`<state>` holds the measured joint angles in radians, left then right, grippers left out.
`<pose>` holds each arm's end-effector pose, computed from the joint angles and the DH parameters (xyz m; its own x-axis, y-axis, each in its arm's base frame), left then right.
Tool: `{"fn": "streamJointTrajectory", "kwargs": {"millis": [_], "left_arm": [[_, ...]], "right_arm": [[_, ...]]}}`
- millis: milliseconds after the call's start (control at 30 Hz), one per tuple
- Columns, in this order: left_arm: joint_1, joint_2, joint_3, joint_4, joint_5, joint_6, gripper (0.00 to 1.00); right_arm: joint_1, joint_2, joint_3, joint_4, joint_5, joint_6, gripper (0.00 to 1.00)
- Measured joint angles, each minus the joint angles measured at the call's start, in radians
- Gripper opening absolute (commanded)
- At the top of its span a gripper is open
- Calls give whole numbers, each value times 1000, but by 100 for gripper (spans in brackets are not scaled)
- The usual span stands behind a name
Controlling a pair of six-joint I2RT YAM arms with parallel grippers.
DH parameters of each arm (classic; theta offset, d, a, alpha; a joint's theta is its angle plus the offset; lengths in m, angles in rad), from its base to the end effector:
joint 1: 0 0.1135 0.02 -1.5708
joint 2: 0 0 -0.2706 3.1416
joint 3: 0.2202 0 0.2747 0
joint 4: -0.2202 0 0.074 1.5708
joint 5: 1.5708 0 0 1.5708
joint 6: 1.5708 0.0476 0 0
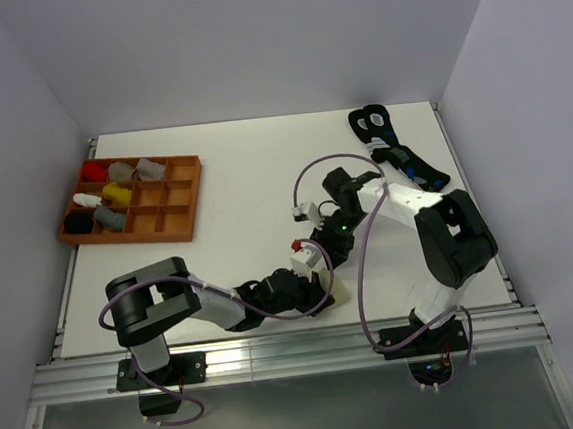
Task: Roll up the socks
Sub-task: Roll the sock at the center of the board.
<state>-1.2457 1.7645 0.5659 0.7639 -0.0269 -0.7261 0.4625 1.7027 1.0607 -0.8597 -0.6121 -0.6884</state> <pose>0.1084 -0.3177 0.0999 -0.7244 0.0711 -0.6857 0.6132 0.5210 -0.5937 0.2688 0.1646 0.1566 -0.4349 -0.7978 -0.4175 -0.8766 0.2692 0.3988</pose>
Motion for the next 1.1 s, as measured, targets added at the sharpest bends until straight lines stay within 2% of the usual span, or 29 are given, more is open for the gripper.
{"fn": "streamJointTrajectory", "kwargs": {"millis": [133, 333, 633, 767, 933, 1100], "left_arm": [[67, 21, 21, -16, 122, -66, 0], [159, 56, 115, -155, 303, -160, 0], [335, 141, 220, -372, 631, -288, 0], [359, 163, 263, -465, 703, -290, 0], [363, 168, 293, -561, 738, -289, 0], [367, 187, 332, -628, 761, -288, 0]], "right_arm": [[-49, -75, -28, 77, 49, 59, 49], [-120, -215, -90, 141, 90, 78, 48], [-114, -390, -229, 134, 73, -75, 48], [-42, -449, -300, 141, 69, -142, 48], [120, -539, -403, 146, 91, -183, 49], [151, -542, -406, 141, 87, -216, 51]]}}
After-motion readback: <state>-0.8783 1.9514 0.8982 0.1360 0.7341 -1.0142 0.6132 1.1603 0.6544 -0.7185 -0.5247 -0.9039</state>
